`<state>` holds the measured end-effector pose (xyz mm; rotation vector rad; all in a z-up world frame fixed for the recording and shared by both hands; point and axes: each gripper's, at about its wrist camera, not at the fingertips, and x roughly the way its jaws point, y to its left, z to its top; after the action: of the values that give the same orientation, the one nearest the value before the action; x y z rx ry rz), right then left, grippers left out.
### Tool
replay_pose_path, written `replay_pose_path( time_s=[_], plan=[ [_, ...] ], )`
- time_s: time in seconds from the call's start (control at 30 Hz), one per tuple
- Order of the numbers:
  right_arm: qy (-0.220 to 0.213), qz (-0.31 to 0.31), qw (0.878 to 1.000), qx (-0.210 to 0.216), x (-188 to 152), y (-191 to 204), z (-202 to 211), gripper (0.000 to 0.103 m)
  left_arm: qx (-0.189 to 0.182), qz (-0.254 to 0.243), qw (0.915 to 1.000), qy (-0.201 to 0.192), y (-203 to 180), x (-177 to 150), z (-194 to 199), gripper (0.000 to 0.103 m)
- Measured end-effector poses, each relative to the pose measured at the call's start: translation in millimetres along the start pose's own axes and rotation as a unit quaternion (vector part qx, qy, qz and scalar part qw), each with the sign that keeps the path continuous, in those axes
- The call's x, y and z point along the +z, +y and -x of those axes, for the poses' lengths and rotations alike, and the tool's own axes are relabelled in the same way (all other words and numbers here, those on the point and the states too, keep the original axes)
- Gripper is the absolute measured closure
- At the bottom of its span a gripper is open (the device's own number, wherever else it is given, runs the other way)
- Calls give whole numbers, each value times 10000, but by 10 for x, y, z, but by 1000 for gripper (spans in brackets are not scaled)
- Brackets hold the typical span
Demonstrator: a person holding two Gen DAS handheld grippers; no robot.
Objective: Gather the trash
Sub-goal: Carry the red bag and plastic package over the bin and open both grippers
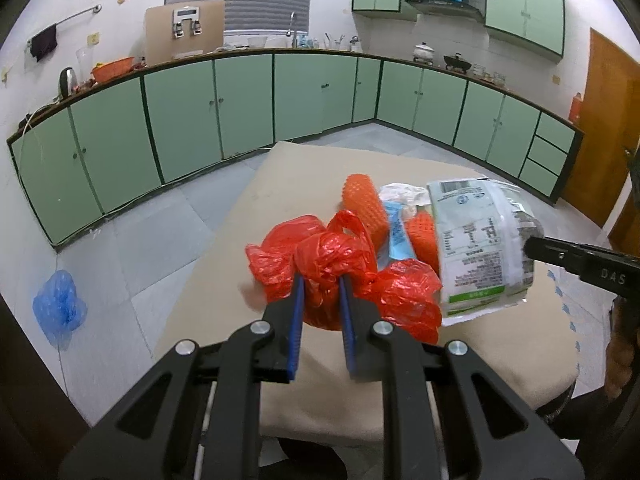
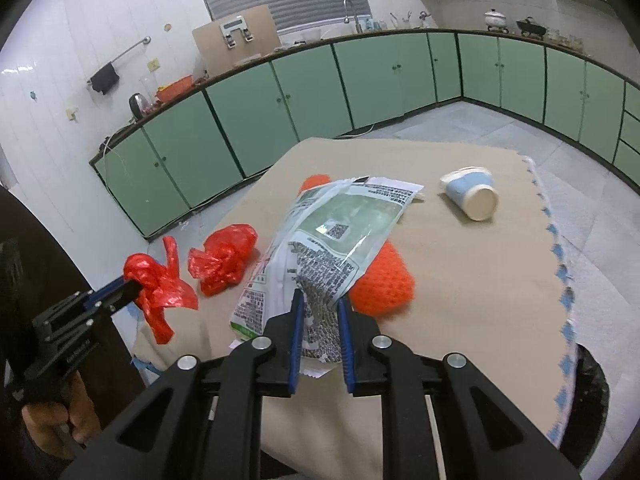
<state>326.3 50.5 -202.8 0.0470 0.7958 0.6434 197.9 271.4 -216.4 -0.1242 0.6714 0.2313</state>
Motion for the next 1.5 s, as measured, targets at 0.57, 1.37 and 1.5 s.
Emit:
replay_pose_path(
  time_s=[0.57,1.37,1.5],
  plan=[
    [-361,-497,9930,-1008,-416,-1031,1180,87,-1043,-803,9913,82,-1266,-53,128,89],
    [681,-2053,9495,-2271,-1717,-3180,1251,87,-2628,-2334,9311,971,-4128,-810,-891,91],
    [908,-2186,9448,-2265,-1808,-3360,1075,77,-2498,-2451,9301,1116,-4283,-1018,-1145,90]
  ],
)
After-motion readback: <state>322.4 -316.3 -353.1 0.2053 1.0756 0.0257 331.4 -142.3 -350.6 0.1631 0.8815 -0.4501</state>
